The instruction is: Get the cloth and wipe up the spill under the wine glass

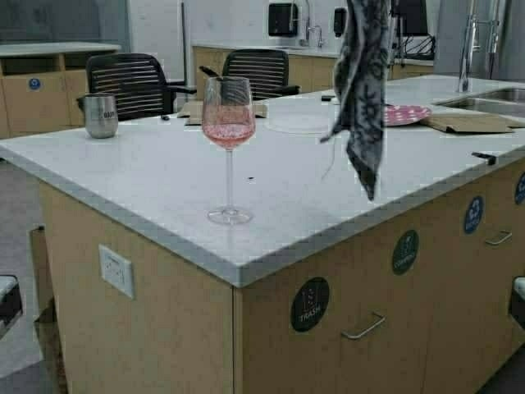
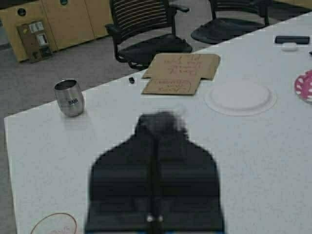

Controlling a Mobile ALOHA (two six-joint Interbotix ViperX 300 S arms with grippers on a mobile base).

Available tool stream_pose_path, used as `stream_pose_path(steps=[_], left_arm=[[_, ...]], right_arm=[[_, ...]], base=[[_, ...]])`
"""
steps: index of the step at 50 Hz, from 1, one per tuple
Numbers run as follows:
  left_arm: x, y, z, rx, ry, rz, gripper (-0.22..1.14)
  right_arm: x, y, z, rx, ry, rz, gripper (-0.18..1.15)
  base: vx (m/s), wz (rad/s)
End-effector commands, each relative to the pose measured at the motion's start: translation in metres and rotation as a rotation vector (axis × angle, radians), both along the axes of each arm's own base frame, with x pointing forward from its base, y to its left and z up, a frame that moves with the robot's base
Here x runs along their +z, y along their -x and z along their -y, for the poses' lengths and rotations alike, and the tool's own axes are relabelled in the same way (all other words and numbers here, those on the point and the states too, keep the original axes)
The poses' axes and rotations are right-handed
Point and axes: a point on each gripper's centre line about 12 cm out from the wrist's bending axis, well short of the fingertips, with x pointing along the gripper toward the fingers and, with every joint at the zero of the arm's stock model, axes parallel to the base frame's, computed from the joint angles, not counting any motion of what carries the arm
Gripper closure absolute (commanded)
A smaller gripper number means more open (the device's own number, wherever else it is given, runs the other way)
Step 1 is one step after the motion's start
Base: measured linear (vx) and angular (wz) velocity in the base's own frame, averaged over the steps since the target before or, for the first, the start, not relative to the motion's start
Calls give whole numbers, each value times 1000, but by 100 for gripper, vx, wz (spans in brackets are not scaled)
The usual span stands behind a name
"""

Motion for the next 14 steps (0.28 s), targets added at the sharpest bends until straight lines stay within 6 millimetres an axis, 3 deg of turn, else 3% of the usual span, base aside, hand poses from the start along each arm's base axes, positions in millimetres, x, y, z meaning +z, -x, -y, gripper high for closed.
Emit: stream_pose_path(steps=[1,14], left_arm=[[39,3,-2,6,23,55,6],[64,8,-4,12,32,81,6]], right_arm=[[41,8,2,4,-12,90,90],[62,20,5,4,-16,122,90]], base=[[0,0],[0,0]])
